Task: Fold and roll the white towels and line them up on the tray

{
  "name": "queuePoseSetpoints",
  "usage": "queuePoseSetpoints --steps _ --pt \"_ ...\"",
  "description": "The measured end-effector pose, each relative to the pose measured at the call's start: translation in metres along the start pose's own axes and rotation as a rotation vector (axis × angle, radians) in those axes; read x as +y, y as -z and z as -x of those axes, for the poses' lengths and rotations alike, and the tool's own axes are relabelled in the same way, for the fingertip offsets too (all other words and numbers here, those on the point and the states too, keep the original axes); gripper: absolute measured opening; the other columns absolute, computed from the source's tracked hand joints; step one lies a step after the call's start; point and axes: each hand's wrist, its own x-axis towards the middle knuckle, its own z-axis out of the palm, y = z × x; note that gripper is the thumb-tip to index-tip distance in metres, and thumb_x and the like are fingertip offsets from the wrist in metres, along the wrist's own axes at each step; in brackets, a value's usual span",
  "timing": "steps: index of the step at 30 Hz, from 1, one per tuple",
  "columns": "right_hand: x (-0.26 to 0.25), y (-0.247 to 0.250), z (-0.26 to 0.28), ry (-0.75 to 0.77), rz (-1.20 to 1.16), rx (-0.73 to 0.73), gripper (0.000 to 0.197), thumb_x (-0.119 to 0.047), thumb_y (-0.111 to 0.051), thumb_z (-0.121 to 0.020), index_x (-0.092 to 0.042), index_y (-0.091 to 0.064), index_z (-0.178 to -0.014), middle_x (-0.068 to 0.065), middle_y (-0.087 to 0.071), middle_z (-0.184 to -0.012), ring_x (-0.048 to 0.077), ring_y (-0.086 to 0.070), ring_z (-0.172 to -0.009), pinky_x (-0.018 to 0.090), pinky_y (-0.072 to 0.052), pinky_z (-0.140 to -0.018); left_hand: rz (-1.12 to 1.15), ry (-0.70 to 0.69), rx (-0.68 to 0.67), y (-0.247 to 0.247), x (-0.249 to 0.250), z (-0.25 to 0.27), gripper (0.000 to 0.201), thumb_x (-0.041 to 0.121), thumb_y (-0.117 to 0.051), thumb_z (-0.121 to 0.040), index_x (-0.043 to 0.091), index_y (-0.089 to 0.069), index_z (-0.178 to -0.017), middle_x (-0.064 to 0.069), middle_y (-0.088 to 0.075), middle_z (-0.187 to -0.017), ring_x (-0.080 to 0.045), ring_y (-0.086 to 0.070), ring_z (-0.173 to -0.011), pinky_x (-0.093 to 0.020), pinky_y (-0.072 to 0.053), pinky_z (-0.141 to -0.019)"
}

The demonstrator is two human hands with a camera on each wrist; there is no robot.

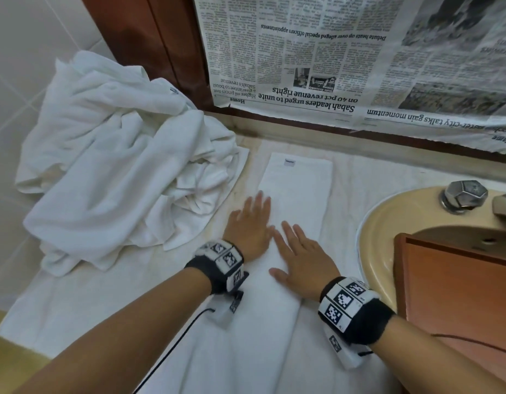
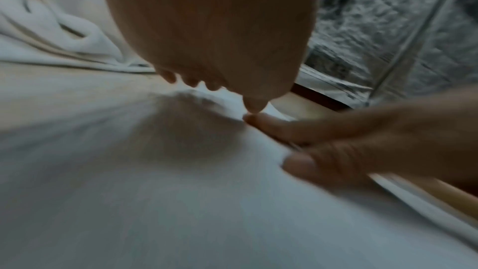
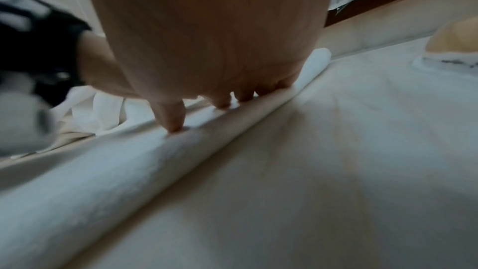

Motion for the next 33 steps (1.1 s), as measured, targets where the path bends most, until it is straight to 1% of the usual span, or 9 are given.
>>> queuePoseSetpoints --steps 3,10,13,16,21,24,27,29,33 --pt "-0.002 0.002 0.001 -0.041 -0.002 -0.018 0.085 -0.061 -0.026 -0.097 -0.011 0.016 -0.151 0.004 0.03 -0.155 0.02 0.019 -0.147 0.036 -0.003 -0.119 -0.072 -0.124 -0.054 -0.021 -0.006 0.03 0.062 0.045 -0.018 -0.103 0.023 0.011 -0.154 0.007 0.024 -0.159 -0.018 0.016 -0.148 -0.042 -0.009 -0.119" --pt "0.005 0.001 0.001 -0.035 -0.012 -0.008 0.086 -0.063 -0.024 -0.096 -0.011 0.017 -0.151 0.002 0.028 -0.157 0.017 0.018 -0.147 0.034 -0.003 -0.119 0.015 0.188 -0.025 -0.021 -0.04 0.057 0.061 0.041 -0.019 -0.104 0.02 0.007 -0.155 0.004 0.018 -0.161 -0.02 0.01 -0.149 -0.043 -0.01 -0.118" --pt "0.011 0.003 0.0 -0.051 0.005 -0.002 0.086 -0.065 -0.022 -0.095 -0.011 0.016 -0.152 0.001 0.026 -0.157 0.017 0.017 -0.147 0.035 -0.005 -0.12 0.153 0.234 0.047 -0.019 -0.031 0.082 0.065 0.04 -0.035 -0.101 0.015 -0.008 -0.154 -0.004 -0.005 -0.163 -0.021 -0.015 -0.147 -0.041 -0.023 -0.113" --pt "0.015 0.005 -0.001 -0.06 0.019 0.002 0.087 -0.065 -0.021 -0.095 -0.011 0.015 -0.152 0.002 0.025 -0.158 0.017 0.015 -0.148 0.036 -0.007 -0.12 0.207 0.242 0.148 -0.032 -0.024 0.109 0.061 0.041 -0.047 -0.096 0.018 -0.027 -0.149 -0.003 -0.035 -0.148 -0.024 -0.04 -0.13 -0.038 -0.036 -0.103" --pt "0.017 0.009 -0.002 -0.084 0.01 -0.001 0.086 -0.064 -0.023 -0.095 -0.01 0.011 -0.153 0.004 0.021 -0.159 0.019 0.012 -0.148 0.038 -0.01 -0.119 0.438 0.391 0.209 -0.051 -0.026 0.139 0.041 0.035 -0.056 -0.093 0.018 -0.052 -0.129 -0.003 -0.052 -0.121 -0.019 -0.054 -0.108 -0.033 -0.045 -0.092" --pt "0.003 0.016 -0.001 -0.12 -0.026 0.055 0.075 -0.051 -0.037 -0.097 -0.004 -0.016 -0.15 0.01 -0.006 -0.161 0.027 -0.008 -0.147 0.042 -0.025 -0.115 0.505 0.473 0.23 -0.051 -0.024 0.15 0.028 0.034 -0.058 -0.092 0.02 -0.061 -0.116 -0.001 -0.062 -0.112 -0.019 -0.058 -0.102 -0.031 -0.046 -0.09" --pt "-0.021 0.03 -0.002 -0.061 -0.072 0.253 0.037 -0.031 -0.046 -0.096 -0.007 -0.057 -0.12 0.011 -0.057 -0.123 0.029 -0.043 -0.123 0.038 -0.043 -0.094 0.5 0.524 0.252 -0.05 -0.02 0.157 0.027 0.038 -0.059 -0.091 0.019 -0.063 -0.11 0.0 -0.064 -0.108 -0.02 -0.06 -0.101 -0.032 -0.048 -0.087" --pt "-0.039 0.037 -0.006 0.063 -0.12 0.289 0.031 -0.025 -0.046 -0.096 -0.011 -0.06 -0.121 0.009 -0.06 -0.116 0.025 -0.046 -0.117 0.035 -0.044 -0.091 0.485 0.553 0.253 -0.052 -0.017 0.161 0.029 0.042 -0.059 -0.091 0.019 -0.061 -0.109 0.001 -0.061 -0.109 -0.019 -0.058 -0.101 -0.029 -0.045 -0.084" --pt "-0.068 0.046 -0.027 0.27 -0.109 0.097 0.033 -0.021 -0.049 -0.097 -0.022 -0.055 -0.129 0.007 -0.049 -0.122 0.026 -0.052 -0.11 0.035 -0.045 -0.091 0.559 0.596 0.254 -0.063 -0.015 0.173 0.036 0.044 -0.067 -0.085 0.018 -0.056 -0.108 0.002 -0.055 -0.105 -0.019 -0.056 -0.1 -0.026 -0.036 -0.076"
